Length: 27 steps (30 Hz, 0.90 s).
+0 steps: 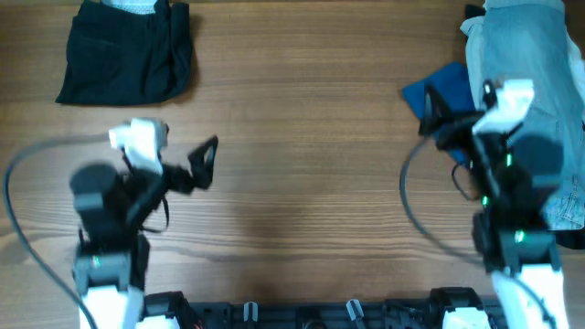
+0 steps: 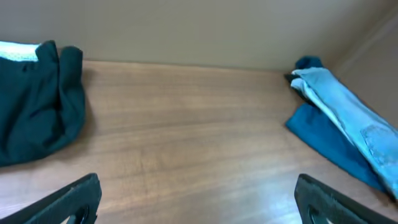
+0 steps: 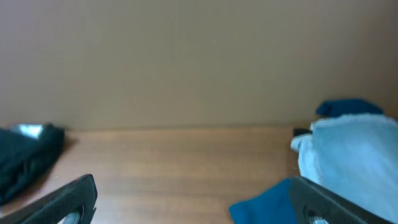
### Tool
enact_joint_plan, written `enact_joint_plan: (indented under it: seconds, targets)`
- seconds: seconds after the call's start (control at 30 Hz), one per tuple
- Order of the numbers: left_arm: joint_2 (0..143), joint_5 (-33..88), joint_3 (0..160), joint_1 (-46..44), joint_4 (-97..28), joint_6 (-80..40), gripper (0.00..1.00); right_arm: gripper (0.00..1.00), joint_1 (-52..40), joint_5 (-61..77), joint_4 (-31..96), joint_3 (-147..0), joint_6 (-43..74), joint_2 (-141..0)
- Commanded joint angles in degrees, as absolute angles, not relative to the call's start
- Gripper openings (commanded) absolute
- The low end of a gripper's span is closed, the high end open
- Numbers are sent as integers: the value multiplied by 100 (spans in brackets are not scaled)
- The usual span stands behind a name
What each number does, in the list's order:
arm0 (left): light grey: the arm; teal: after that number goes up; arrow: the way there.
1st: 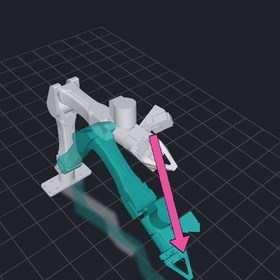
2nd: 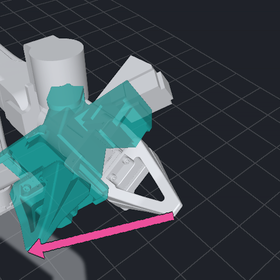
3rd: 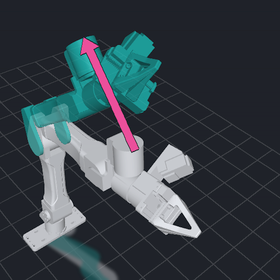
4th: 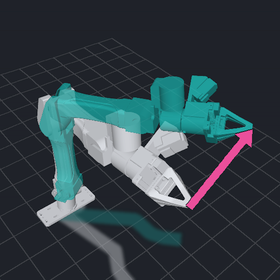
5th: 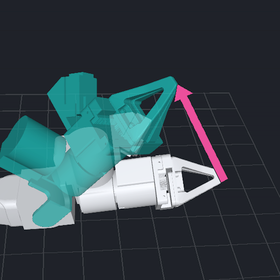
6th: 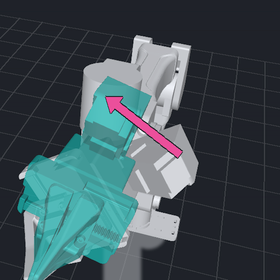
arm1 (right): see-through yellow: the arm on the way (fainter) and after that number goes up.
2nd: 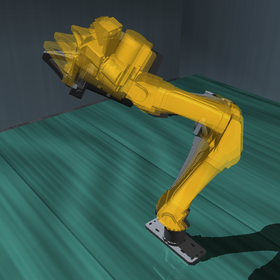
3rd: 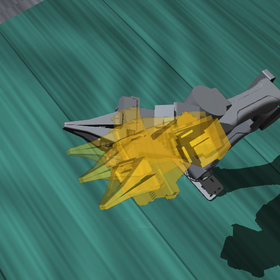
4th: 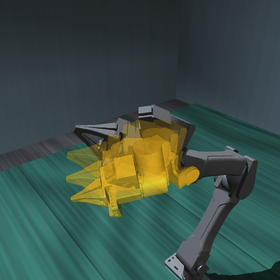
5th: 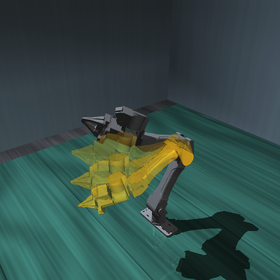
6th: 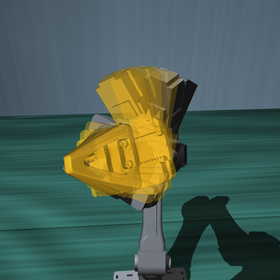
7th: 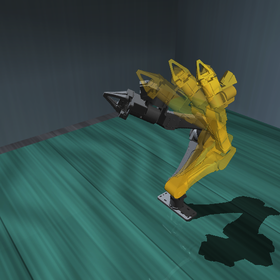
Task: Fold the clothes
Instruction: 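Move both grippers forward toward the clothes at the table's far edge, then grasp the light-blue denim shorts in the right pile with the right gripper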
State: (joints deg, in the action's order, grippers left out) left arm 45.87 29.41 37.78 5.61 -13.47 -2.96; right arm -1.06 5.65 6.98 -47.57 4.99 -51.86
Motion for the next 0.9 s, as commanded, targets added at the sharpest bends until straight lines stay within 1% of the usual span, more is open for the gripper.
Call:
enact_joint_plan:
  seconds: [0.0,0.03,0.07,0.17,0.23,0.4,0.5,0.53,0.57,0.63,0.67,0.87]
  targets:
    - [6018,3048,5242,454,-2432,-346,100,100,-95,617,1756,-6018,-484,-6292]
    - [6462,3035,5717,414,-2921,-346,100,100,-67,617,2067,-6316,-582,-6571]
    - [7087,3017,6368,368,-3542,-346,100,100,23,602,2759,-6921,-646,-7155]
    - [7920,3020,7081,331,-4125,-349,100,100,165,718,3605,-7625,-644,-7964]
    - [8324,3022,7192,331,-4110,-349,100,100,189,996,3710,-7756,-604,-8392]
    - [8923,3020,7190,338,-4032,-349,100,100,189,950,3651,-7741,-585,-9098]
    - [9113,3022,7190,338,-3889,-351,100,99,191,246,3618,-7734,-572,-9509]
    - [9126,3024,7192,336,-3846,-353,100,96,191,-134,3673,-7734,-414,-9612]
    - [9129,3022,7190,336,-3809,-351,100,93,202,-950,3822,-7734,200,-9741]
    - [9129,3022,7190,336,-3715,-351,100,95,279,-2023,4287,-7734,1402,-9915]
    - [9131,3020,7190,336,-3651,-349,100,95,362,-2117,4491,-7728,1671,-10018]
    - [9131,3020,7190,331,-3496,-349,100,93,836,-2084,4440,-7636,1660,-10501]
